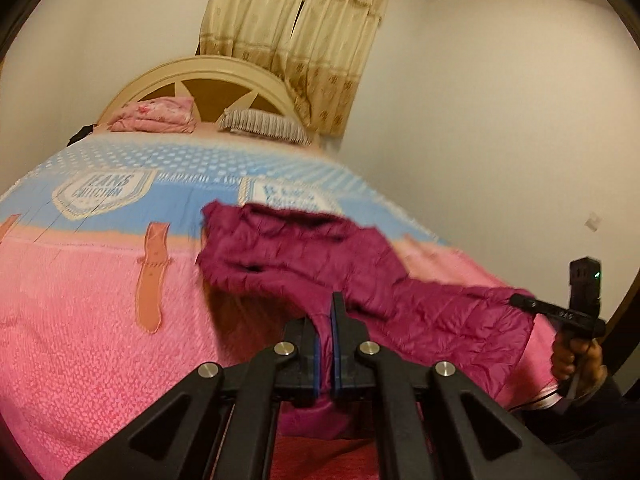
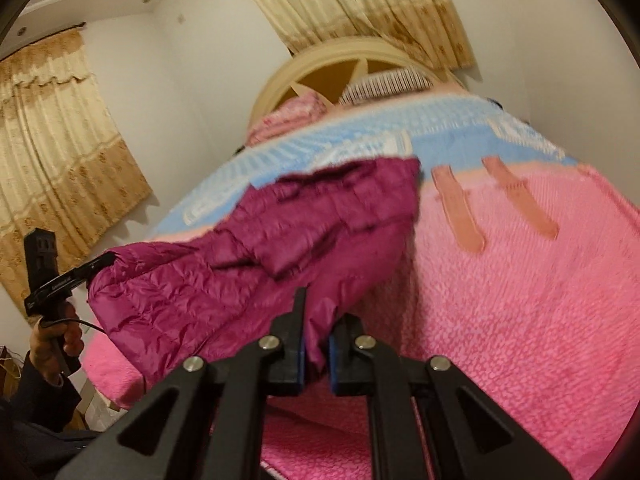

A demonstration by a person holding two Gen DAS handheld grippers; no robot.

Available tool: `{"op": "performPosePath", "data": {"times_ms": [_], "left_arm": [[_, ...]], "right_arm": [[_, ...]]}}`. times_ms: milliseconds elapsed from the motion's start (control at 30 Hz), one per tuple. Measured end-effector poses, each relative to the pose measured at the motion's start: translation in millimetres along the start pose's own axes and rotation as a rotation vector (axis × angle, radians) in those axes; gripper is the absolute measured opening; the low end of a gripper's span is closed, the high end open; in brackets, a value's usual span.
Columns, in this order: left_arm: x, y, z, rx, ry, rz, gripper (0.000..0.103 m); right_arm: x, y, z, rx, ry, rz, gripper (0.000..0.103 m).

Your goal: Fold large clothes

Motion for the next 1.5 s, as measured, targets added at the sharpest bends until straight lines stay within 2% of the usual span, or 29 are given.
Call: {"op": "performPosePath", "data": {"times_ms": [200, 333, 533, 667, 800, 867, 1067, 1133, 1167, 1200, 1233, 1267, 1300, 1400, 1467, 1500], "left_arm": [[34, 14, -5, -0.038, -0.014, -0.096, 0.003], [54, 27, 19, -0.020, 0.010, -0.096, 0.003], [91, 61, 74, 0.009, 0.055, -0.085, 0.003], [117, 81, 121, 0.039, 0.106, -0.061, 0.003], [138, 88, 157, 0.064, 0.173, -0.049, 0.005], [149, 89, 175, 0.093, 0.236, -0.052, 0.006], [158, 97, 184, -0.015, 0.262, -0.059, 0.011], [166, 100, 185, -0.046, 0.285, -0.087, 0.017], [171, 102, 189, -0.050, 0.293, -0.102, 0.033], [176, 103, 190, -0.052, 0.310, -0.116, 0.076], [185, 103, 192, -0.053, 0.342, -0.135, 0.097], [193, 102, 189, -0.082, 0.356, -0.158, 0.102], [200, 101, 188, -0.093, 0.368, -0.177, 0.102], [209, 96, 194, -0.061, 0.392, -0.196, 0.102], [201, 94, 198, -0.045, 0.415, -0.158, 0.102], [192, 95, 200, -0.042, 0.452, -0.117, 0.102]], "right_arm": [[-15, 28, -9, -0.075, 0.007, 0.045, 0.010], [-24, 52, 8, -0.091, 0.013, 0.084, 0.010], [-19, 105, 61, -0.089, -0.001, 0.082, 0.010], [-21, 132, 101, -0.075, -0.051, 0.083, 0.010], [-31, 149, 152, -0.049, -0.116, 0.096, 0.010], [-38, 155, 169, -0.040, -0.137, 0.107, 0.010], [-60, 166, 228, 0.011, -0.191, 0.132, 0.010], [-64, 169, 244, 0.022, -0.210, 0.128, 0.010], [-65, 171, 250, 0.025, -0.213, 0.128, 0.010], [-66, 173, 258, 0.030, -0.216, 0.129, 0.010], [-67, 176, 264, 0.034, -0.218, 0.130, 0.010], [-66, 178, 270, 0.037, -0.219, 0.126, 0.010], [-66, 180, 276, 0.035, -0.228, 0.116, 0.010], [-67, 182, 293, 0.040, -0.249, 0.098, 0.010], [-68, 183, 304, 0.055, -0.251, 0.096, 0.010], [-68, 185, 307, 0.052, -0.244, 0.101, 0.012]]}}
Point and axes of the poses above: each gripper's, at about its wrist camera, not at the fingertips, and z roughly the way its jaws point, x to its left, y to its top, the point moved 2 cm from there along z, roughly the way its jaws point, and after that the axes turned 12 degrees about -y, right-handed, at the moved point
